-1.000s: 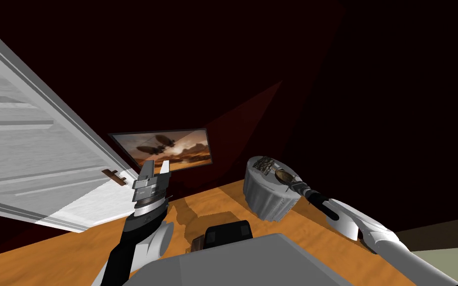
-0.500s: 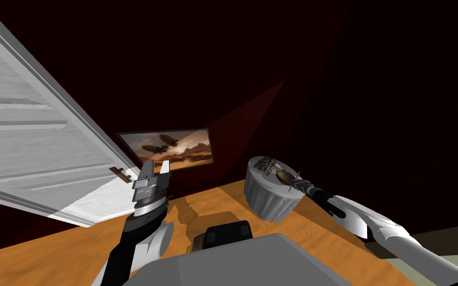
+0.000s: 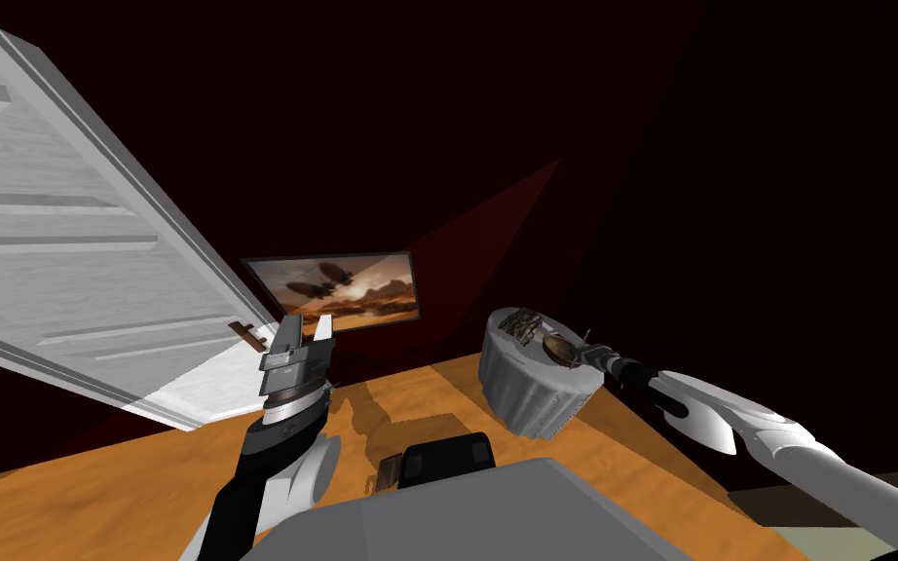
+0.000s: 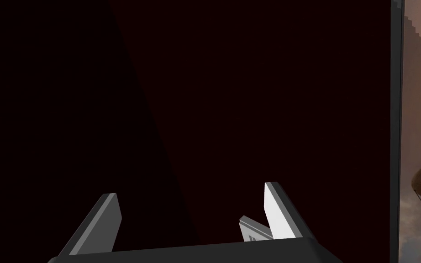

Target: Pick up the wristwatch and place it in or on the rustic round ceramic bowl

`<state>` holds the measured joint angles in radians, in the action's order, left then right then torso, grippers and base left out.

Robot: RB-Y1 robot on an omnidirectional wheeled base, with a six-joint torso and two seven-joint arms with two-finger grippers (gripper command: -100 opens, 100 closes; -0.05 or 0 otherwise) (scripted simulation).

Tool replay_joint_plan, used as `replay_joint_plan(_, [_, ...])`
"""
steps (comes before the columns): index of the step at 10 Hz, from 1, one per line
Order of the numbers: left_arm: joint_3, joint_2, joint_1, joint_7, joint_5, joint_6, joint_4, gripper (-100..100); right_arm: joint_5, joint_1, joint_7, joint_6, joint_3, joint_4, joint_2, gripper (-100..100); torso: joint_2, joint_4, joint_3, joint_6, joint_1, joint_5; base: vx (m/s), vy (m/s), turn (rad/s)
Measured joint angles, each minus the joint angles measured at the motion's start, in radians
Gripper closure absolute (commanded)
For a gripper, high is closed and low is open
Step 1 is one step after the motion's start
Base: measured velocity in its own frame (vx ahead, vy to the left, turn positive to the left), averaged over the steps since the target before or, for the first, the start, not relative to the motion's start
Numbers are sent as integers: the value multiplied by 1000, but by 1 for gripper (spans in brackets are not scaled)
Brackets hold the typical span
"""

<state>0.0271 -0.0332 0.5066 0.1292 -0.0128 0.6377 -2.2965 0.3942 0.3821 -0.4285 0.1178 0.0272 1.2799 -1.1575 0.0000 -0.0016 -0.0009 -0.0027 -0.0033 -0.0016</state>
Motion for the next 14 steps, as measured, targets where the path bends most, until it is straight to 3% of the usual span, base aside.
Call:
replay_joint_plan(7, [0, 0, 0, 0, 0, 0, 0, 0, 27, -5, 93, -1, -8, 21, -144, 100, -2, 0, -1, 0, -3, 0, -10, -108, 74])
replay_joint_plan(8, [0, 0, 0, 0, 0, 0, 0, 0, 28, -6, 95, -1, -11, 22, -147, -100, -2, -1, -1, 1, 0, -2, 2, -12, 0])
replay_joint_plan(12, [0, 0, 0, 0, 0, 0, 0, 0, 28, -6, 95, -1, -11, 22, -147, -100, -1, -1, -1, 1, 4, 0, 0, 0, 0])
replay_joint_plan(13, [0, 0, 0, 0, 0, 0, 0, 0, 28, -6, 95, -1, -11, 22, -147, 0, -1, -1, -1, 1, 4, 0, 0, 0, 0])
replay_joint_plan(14, [0, 0, 0, 0, 0, 0, 0, 0, 28, -6, 95, -1, -11, 22, -147, -100, -1, -1, -1, 1, 4, 0, 11, 9, -68])
